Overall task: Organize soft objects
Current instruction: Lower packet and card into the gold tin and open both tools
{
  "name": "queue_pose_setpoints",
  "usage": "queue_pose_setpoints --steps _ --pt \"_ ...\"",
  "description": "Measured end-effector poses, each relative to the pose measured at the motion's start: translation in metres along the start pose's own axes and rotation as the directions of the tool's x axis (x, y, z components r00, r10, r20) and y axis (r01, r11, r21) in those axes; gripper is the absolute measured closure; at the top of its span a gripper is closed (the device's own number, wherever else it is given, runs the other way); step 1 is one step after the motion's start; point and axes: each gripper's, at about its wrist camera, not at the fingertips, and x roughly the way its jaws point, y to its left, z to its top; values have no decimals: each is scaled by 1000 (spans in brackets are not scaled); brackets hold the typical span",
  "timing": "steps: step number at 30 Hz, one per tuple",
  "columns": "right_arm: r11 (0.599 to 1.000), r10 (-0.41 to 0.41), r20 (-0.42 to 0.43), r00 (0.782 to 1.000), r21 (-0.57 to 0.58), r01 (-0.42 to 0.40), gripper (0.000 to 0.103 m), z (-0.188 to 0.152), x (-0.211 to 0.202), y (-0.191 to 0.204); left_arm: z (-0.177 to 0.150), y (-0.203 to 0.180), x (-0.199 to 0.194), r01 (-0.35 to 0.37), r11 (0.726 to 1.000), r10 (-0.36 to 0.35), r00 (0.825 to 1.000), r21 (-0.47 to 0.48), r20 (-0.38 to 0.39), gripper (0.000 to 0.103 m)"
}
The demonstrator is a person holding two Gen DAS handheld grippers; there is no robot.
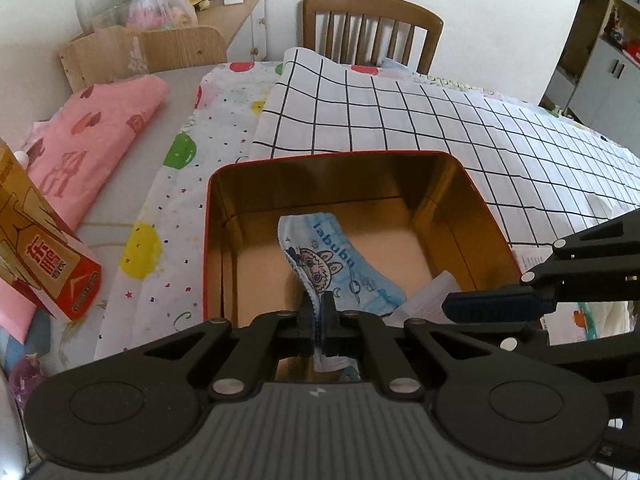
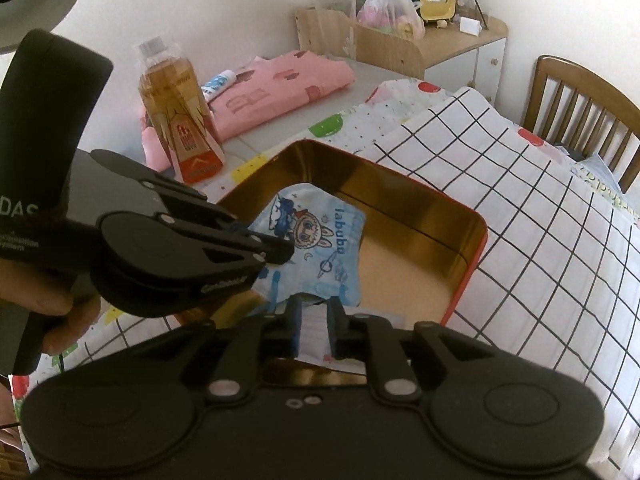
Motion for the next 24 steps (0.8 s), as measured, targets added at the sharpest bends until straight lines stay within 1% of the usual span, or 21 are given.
queue_pose_setpoints --steps 5,8,17,18,20,21,22,23,24 --pt "1000 -10 -7 1000 -9 10 85 -1 -1 1 0 -2 0 2 1000 -2 1000 0 0 100" --pt "1000 -9 -3 1000 -10 9 76 -2 -3 0 1 -5 -1 -9 1000 9 1000 7 1 99" --pt "999 -17 16 1000 -38 18 64 -4 -17 6 0 -7 -6 -10 1000 10 1000 0 9 97" --pt "999 -18 17 1000 -39 19 62 -4 -18 6 0 -7 -7 -8 1000 8 1000 -2 10 94" --pt "999 -23 22 999 -36 24 60 -5 -20 6 0 -8 -9 -2 1000 2 1000 -7 19 78" --pt "999 -25 25 999 -33 26 59 -6 -22 5 1 -8 -11 3 1000 -3 1000 -12 25 60" --pt "999 -25 25 999 -30 26 59 -6 -23 5 1 -8 -14 7 1000 -6 999 -17 33 36" --pt "999 -26 26 999 -30 27 58 -7 -24 5 1 -7 -17 13 1000 -12 999 -21 42 30" --pt "999 -30 30 999 -30 31 57 -8 -26 5 1 -7 -20 20 1000 -19 998 -23 52 29"
